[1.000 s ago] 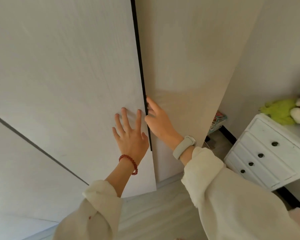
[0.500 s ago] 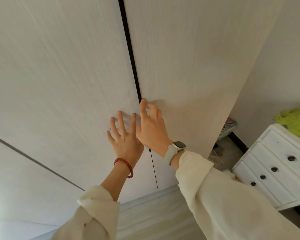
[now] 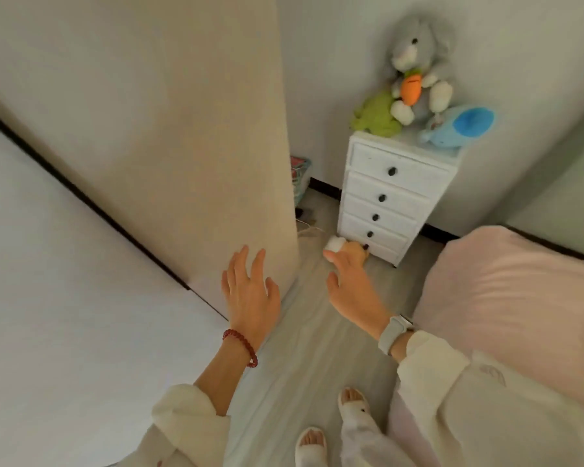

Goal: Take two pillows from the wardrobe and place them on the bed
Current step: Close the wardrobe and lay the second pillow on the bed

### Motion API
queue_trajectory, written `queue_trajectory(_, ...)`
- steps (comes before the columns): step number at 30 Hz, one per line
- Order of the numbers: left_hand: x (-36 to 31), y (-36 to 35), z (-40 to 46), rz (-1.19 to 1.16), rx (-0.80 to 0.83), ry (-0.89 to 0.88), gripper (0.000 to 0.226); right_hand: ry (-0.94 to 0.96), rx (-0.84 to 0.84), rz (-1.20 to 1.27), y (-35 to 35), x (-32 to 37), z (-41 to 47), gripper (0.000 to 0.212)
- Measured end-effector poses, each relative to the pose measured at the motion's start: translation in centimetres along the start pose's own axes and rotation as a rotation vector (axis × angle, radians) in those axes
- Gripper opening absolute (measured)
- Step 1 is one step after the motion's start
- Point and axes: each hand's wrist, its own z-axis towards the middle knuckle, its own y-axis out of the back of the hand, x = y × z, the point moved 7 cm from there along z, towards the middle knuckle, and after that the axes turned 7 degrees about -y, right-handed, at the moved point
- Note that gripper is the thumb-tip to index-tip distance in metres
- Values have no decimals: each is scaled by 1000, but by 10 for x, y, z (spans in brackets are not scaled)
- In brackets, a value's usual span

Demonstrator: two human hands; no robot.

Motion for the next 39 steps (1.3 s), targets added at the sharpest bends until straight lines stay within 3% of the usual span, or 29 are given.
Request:
queue_trajectory(4, -98, -84, -11, -102, 271, -286, 45, -434, -251, 116, 61, -130, -81, 39)
queue_trajectory(9, -245, -181, -78, -170, 620, -720, 40, -909, -649, 271, 124, -259, -251, 37)
queue_trajectory(15, -388, -280, -191, -184, 950, -1111, 40, -1409, -1123, 340, 126, -335, -435, 40)
queue_trajectory(19, -448, -345, -257, -152, 1172, -1184, 44, -1726, -1398, 450, 102, -367, -510, 52)
queue_trajectory(23, -491, -416, -298, -96, 1301, -1150, 57, -1801, -1576, 695, 93, -409, -530, 81)
queue_trajectory(26, -510, -460, -313, -68, 1384, -1071, 71, -1794, -1744, 774, 86, -426, -533, 80)
queue_trajectory(30, -524, -492, -327, -73, 1487, -991, 82, -1855, -1804, 933, 65, -433, -537, 89)
queue_trajectory(34, -538, -499, -331, -161, 1494, -980, 56, -1858, -1793, 1065, 67, -442, -532, 96)
queue_trajectory(36, -546, -491, -329, -181, 1458, -1044, 38, -1917, -1819, 1018, 76, -436, -525, 91)
queue_trajectory(39, -564, -477, -314, -281, 1370, -1127, 28, -2017, -1906, 867, 99, -424, -511, 83)
